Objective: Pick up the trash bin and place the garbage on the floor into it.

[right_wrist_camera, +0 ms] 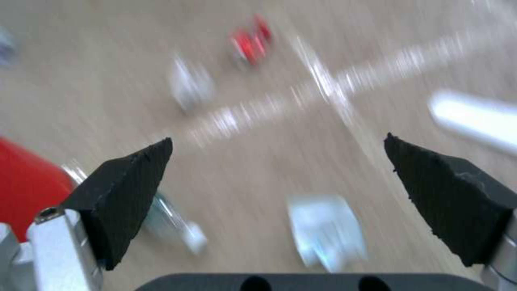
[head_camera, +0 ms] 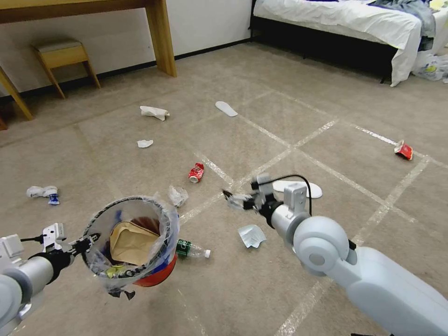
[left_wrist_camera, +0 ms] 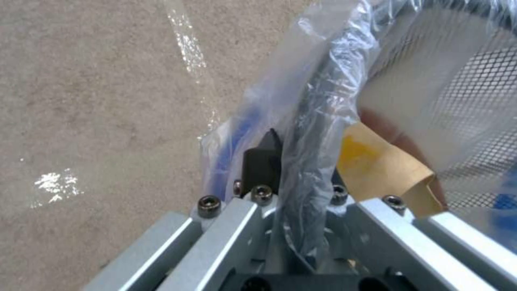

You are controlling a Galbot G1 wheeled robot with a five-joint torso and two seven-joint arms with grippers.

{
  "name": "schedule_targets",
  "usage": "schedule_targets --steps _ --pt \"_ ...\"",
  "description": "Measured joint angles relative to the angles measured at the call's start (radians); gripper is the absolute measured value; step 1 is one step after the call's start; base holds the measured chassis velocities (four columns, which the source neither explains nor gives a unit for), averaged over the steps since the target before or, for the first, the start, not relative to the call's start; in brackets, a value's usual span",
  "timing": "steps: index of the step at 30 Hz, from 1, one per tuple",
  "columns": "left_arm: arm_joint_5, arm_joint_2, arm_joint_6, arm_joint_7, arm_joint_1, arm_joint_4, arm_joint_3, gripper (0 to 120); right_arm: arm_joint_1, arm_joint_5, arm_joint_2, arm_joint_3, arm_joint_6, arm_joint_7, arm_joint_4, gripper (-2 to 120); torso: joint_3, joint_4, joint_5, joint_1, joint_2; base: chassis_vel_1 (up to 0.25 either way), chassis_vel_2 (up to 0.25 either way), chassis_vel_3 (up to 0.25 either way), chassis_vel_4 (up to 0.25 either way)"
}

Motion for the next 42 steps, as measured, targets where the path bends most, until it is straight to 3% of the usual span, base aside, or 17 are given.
schedule_targets --steps 1,5,8,11,13,15,16,20,22,25,38,42 --pt "0.002 -0.005 0.000 0.001 0.001 -0.001 0.000 1 -0.029 0.006 -0.005 0.013 -0.046 0.016 -0.028 100 0.000 -0.0001 0.0002 0.000 0.000 0.000 0.000 0.000 0.000" --pt "0.006 -0.011 0.000 0.002 0.004 -0.005 0.001 1 -0.048 -0.069 -0.024 0.015 -0.064 -0.025 -0.096 100 0.000 0.0000 0.0001 0.000 0.000 0.000 0.000 0.000 0.000" --pt "0.013 -0.021 0.000 0.004 0.010 -0.013 0.003 1 -0.062 -0.327 -0.080 -0.002 -0.017 -0.203 -0.212 100 0.000 0.0000 0.0002 0.000 0.000 0.000 0.000 0.000 0.000" --pt "0.018 -0.025 0.000 0.007 0.014 -0.016 0.003 1 -0.062 -0.402 -0.105 -0.017 0.009 -0.262 -0.240 100 0.000 -0.0001 0.0002 0.000 0.000 0.000 0.000 0.000 0.000" --pt "0.028 -0.033 0.000 0.011 0.019 -0.020 0.004 1 -0.051 -0.572 -0.147 -0.069 0.124 -0.399 -0.304 100 0.000 -0.0004 -0.0001 0.000 0.000 0.000 0.000 0.000 0.000" --pt "0.032 -0.036 0.000 0.012 0.021 -0.022 0.004 1 -0.039 -0.617 -0.152 -0.092 0.169 -0.434 -0.329 100 0.000 -0.0004 0.0000 0.000 0.000 0.000 0.000 0.000 0.000" --pt "0.038 -0.046 0.000 0.014 0.028 -0.029 0.004 1 0.005 -0.728 -0.155 -0.152 0.277 -0.539 -0.402 100 0.000 0.0001 0.0002 0.000 0.000 0.000 0.000 0.000 0.000" --pt "0.042 -0.054 0.000 0.017 0.039 -0.037 -0.002 1 0.056 -0.808 -0.144 -0.204 0.343 -0.628 -0.467 100 0.000 0.0003 0.0000 0.000 0.000 0.000 0.000 0.000 0.000" --pt "0.046 -0.062 0.000 0.019 0.048 -0.040 -0.014 1 0.122 -0.919 -0.104 -0.275 0.414 -0.703 -0.571 100 0.000 0.0002 0.0001 0.000 0.000 0.000 0.000 0.000 0.000" --pt "0.049 -0.070 0.000 0.020 0.054 -0.042 -0.020 1 0.164 -0.964 -0.070 -0.322 0.393 -0.749 -0.631 100 0.000 0.0003 0.0000 0.000 0.000 0.000 0.000 0.000 0.000" --pt "0.066 -0.097 0.000 0.027 0.077 -0.045 -0.035 1 0.247 -1.003 0.061 -0.445 0.268 -0.762 -0.772 100 0.000 0.0001 -0.0002 0.000 0.000 0.000 0.000 0.000 0.000" --pt "0.071 -0.108 0.000 0.032 0.083 -0.038 -0.045 1 0.283 -1.039 0.136 -0.473 0.274 -0.788 -0.902 100 0.000 0.0002 -0.0001 0.000 0.000 0.000 0.000 0.000 0.000"
